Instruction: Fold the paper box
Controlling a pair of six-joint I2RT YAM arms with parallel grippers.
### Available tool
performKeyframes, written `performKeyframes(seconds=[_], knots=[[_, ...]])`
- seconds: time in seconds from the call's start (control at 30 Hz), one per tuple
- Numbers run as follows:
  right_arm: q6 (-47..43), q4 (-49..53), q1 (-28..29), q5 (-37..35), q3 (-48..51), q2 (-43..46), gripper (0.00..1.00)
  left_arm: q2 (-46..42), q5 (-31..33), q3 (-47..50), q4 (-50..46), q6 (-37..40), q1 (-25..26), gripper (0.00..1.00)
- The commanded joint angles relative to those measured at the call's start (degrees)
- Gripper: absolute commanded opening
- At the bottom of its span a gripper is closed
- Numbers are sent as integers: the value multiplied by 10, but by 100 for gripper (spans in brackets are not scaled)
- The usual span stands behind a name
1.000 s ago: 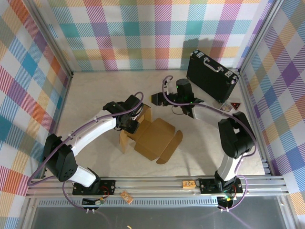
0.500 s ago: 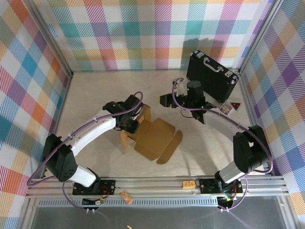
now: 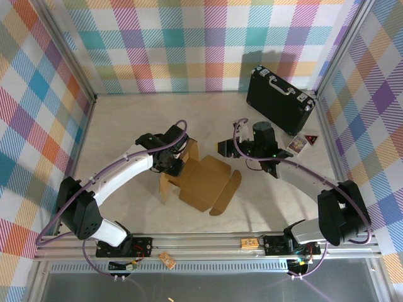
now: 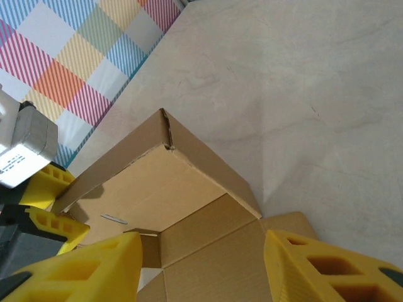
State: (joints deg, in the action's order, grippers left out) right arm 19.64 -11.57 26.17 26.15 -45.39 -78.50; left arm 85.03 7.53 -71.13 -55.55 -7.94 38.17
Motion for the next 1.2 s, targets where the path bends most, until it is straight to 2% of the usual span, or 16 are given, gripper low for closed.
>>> performKeyframes(seconds=[0.0, 0.3, 0.57, 0.87, 1.0, 1.1, 1.17], knots=[[2, -49, 9, 9, 33, 41, 54, -7, -29, -2, -25, -23, -1, 37], [-73, -213, 70, -14, 150, 114, 58, -13, -35, 0, 4, -53, -9, 37], [-109, -223, 90, -18, 161, 142, 59, -47, -92, 28, 81, -112, -32, 37], [-185, -173, 117, -25, 158, 177, 60, -107, -172, 180, 260, -235, -75, 38], [-201, -150, 125, -33, 156, 185, 60, -150, -192, 257, 350, -316, -81, 44], [-203, -123, 130, -43, 151, 186, 60, -183, -203, 327, 448, -387, -81, 54], [-204, -108, 131, -50, 151, 192, 60, -191, -210, 350, 459, -402, -80, 60]])
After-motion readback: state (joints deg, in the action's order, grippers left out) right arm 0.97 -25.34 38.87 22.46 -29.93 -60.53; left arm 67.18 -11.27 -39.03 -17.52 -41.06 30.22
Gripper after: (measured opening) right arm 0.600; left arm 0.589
